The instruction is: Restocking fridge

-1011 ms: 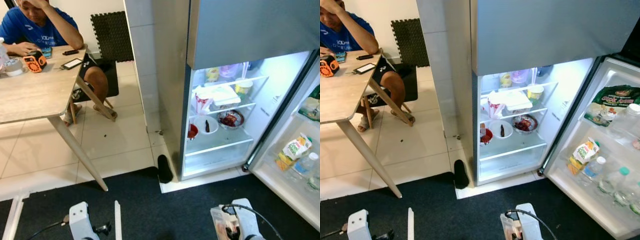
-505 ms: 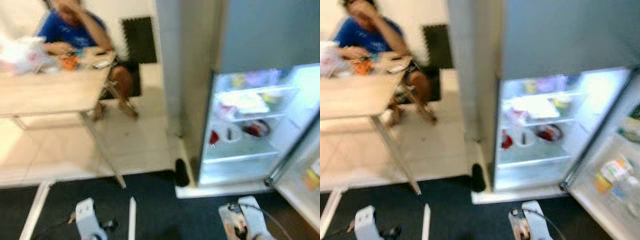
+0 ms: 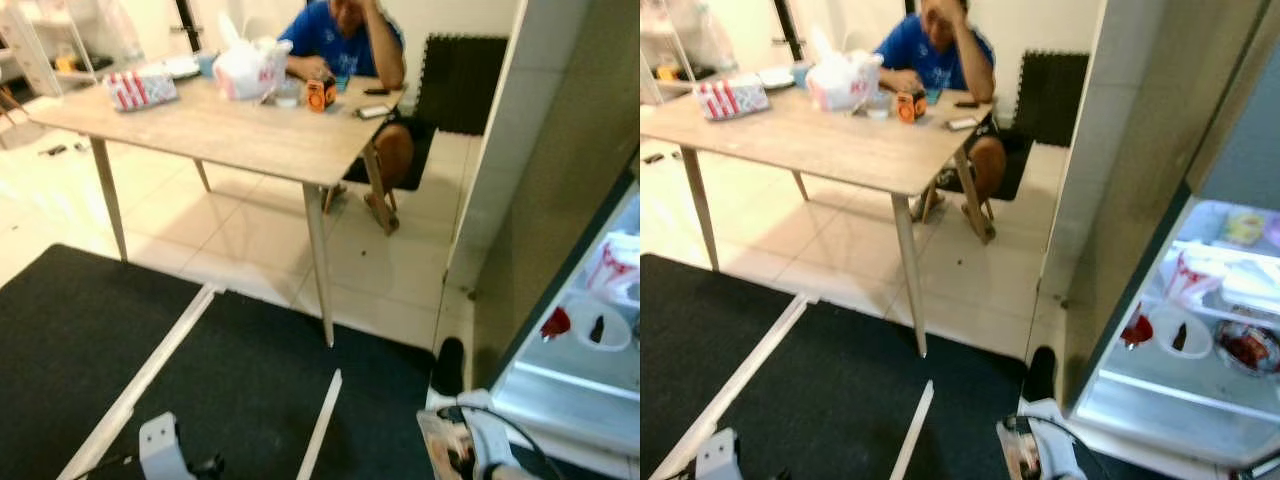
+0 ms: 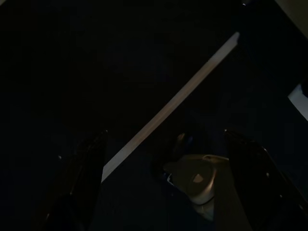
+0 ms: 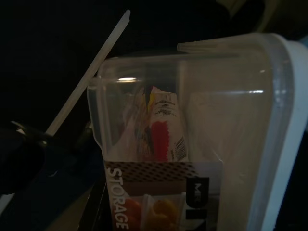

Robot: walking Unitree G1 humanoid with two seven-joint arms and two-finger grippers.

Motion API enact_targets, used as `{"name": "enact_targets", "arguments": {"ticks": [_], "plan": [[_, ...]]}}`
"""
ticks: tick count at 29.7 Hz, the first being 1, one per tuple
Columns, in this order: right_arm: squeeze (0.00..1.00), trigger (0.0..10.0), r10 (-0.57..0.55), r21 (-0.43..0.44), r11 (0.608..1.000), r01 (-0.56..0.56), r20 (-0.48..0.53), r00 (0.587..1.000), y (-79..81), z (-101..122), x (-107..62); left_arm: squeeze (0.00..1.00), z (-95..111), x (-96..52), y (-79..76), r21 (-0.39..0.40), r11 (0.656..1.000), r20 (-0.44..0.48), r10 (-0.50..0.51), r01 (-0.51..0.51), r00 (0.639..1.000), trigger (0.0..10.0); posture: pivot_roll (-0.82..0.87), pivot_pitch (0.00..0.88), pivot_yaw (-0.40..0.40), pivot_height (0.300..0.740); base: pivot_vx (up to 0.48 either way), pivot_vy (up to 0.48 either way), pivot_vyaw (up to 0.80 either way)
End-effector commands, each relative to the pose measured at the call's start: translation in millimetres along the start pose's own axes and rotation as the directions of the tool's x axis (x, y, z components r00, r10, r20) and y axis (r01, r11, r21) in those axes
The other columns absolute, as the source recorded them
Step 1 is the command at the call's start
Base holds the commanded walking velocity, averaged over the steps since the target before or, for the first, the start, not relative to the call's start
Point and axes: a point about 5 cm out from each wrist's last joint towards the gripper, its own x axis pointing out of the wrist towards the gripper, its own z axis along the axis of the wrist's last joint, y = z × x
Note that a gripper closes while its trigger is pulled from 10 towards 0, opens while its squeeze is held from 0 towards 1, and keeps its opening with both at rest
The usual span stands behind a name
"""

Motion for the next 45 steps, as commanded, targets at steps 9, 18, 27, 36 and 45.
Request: {"name": "enact_targets", "arguments": {"ticks": [9, 18, 27, 36, 45], "plan": [[0.0, 10.0, -0.011, 0.023, 1.0, 0.011, 0.011, 1.0, -2.4, 1.6, -0.3, 0.0, -0.6, 1.1, -4.2, -0.01, 1.0, -0.007, -0.021, 0.02, 1.0, 10.0, -0.05, 0.0, 0.033, 0.74, 0.0, -0.369, 0.0], [0.0, 10.0, -0.009, 0.025, 1.0, 0.009, 0.004, 1.0, -1.4, -0.3, -0.3, 0.0, -3.2, 0.5, -3.7, -0.016, 1.0, -0.014, -0.021, 0.02, 1.0, 10.0, -0.05, 0.0, 0.033, 0.74, 0.0, -0.425, 0.0], [0.0, 10.0, -0.011, 0.025, 1.0, 0.011, 0.002, 1.0, -2.0, -0.6, -0.4, 0.0, -3.2, 0.7, -4.6, -0.018, 1.0, -0.014, -0.024, 0.024, 1.0, 10.0, -0.05, 0.0, 0.029, 0.74, 0.0, -0.428, 0.0], [0.0, 10.0, -0.022, 0.019, 1.0, 0.022, -0.002, 1.0, -4.2, -0.4, -0.6, 0.0, -3.6, 0.8, -5.0, -0.02, 0.999, -0.015, -0.025, 0.025, 1.0, 10.0, -0.06, 0.0, 0.027, 0.74, 0.0, -0.435, 0.0], [0.0, 10.0, -0.021, 0.025, 0.999, 0.021, 0.007, 1.0, -3.9, 1.1, -0.5, 0.0, -4.7, 0.7, -4.5, -0.027, 1.0, -0.018, -0.011, 0.01, 1.0, 10.0, -0.06, 0.0, 0.027, 0.74, 0.0, -0.238, 0.0]]}}
